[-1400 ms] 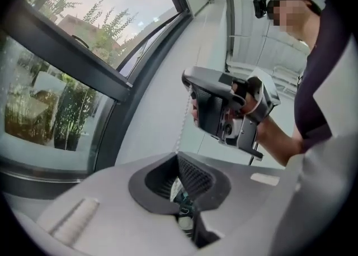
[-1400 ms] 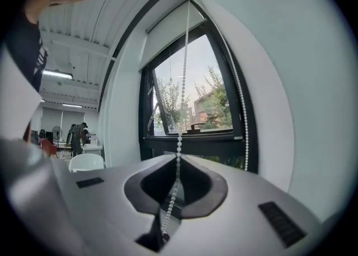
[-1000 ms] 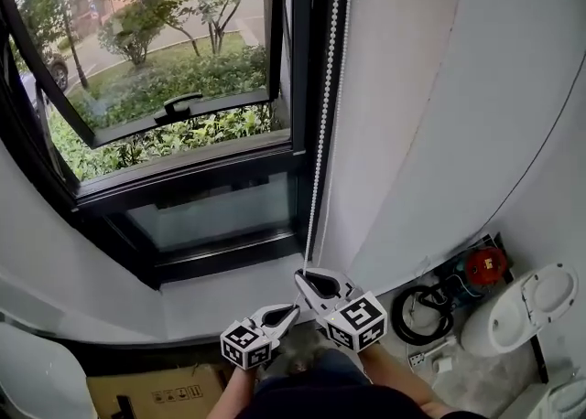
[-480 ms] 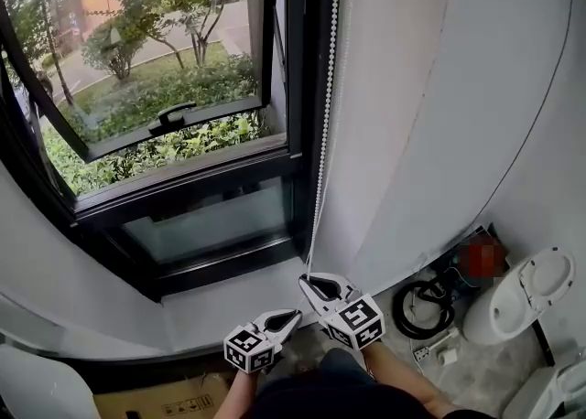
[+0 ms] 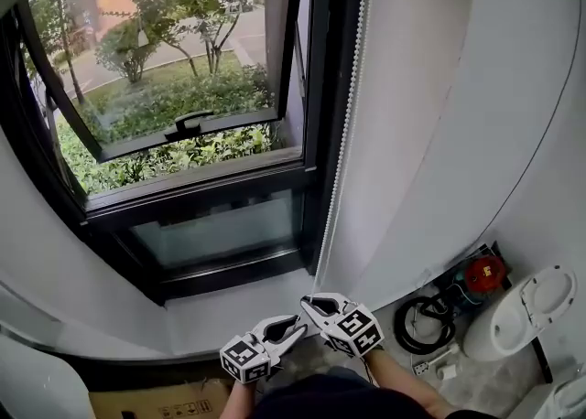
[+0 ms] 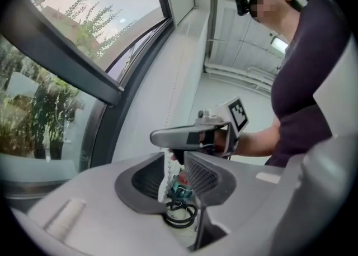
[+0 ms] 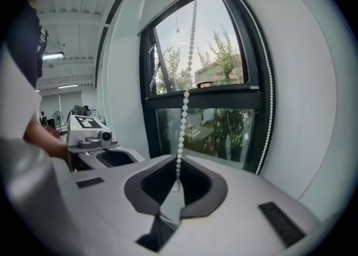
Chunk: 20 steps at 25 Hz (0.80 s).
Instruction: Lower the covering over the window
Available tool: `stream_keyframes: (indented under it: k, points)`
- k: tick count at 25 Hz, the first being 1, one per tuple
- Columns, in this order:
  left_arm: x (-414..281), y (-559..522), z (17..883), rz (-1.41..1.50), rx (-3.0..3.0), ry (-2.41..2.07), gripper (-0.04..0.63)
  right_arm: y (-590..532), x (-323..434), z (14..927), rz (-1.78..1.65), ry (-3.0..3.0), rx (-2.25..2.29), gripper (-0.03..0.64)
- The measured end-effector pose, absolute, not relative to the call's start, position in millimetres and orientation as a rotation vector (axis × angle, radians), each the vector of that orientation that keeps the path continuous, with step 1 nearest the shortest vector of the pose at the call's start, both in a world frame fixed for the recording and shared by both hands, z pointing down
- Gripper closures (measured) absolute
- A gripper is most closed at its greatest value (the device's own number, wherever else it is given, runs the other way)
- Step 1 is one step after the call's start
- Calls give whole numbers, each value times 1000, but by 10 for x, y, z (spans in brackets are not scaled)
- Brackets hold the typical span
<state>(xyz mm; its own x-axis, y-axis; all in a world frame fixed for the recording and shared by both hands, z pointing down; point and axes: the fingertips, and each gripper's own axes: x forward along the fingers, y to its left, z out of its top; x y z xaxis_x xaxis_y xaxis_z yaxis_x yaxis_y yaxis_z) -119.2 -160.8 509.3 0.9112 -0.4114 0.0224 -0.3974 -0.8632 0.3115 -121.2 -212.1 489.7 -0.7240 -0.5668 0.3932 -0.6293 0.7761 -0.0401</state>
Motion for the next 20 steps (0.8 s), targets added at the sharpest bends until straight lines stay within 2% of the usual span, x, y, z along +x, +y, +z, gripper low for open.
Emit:
stream_keyframes:
  k: [1,3,13,20]
  points:
    - [-1175,-1593,5005,-104,2780,-573,484,-2127,-1189,4899,234,-2609,911,603]
    - [-1165,-1594,4868,-168,2798,-531,453,-2136,-1154,4898,225,-2613,904,603]
    - [-1024,-1708,4001,-352,2966,-455,451,-1816,-1066,5246,282,-2545,764,603]
    - [-789,-1610,3783,-288,3062,-378,452,-1648,-1005,5334,383,-2614,771,603]
